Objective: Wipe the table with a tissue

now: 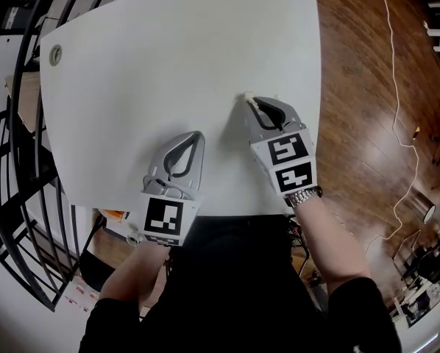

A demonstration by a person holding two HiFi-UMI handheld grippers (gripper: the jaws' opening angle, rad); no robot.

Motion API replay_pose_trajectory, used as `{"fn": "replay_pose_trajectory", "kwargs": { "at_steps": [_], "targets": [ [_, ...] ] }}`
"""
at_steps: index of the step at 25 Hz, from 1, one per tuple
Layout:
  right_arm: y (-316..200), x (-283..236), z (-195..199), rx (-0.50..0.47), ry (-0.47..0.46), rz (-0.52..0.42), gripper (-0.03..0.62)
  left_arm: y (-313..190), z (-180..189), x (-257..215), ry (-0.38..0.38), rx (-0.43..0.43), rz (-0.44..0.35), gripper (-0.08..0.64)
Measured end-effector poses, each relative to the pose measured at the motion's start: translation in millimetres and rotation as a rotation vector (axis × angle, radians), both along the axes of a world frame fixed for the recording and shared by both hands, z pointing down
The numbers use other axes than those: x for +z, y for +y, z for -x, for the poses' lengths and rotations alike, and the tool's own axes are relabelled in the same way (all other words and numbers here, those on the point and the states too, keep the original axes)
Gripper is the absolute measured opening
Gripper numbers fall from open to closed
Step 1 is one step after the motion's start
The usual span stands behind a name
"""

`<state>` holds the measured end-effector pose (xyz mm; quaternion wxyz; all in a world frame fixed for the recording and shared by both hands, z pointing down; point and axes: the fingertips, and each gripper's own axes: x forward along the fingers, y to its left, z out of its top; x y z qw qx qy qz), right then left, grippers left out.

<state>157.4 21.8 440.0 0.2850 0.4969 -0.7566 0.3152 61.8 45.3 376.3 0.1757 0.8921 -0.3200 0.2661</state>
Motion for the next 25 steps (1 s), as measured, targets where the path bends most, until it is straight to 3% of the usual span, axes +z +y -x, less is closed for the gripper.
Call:
{"fn": "replay_pose_trajectory", "kwargs": {
  "at_steps": [11,25],
  "targets": [
    [20,4,-26,0.051,0.016,0.014,0.037,14,-21,-5,0.008,0.040,-0.006,0.017],
    [18,15,-44,0.057,0.026,0.033,0.037,19,-29,5,-0.010,0.031,-0.001,0.017]
  ]
}}
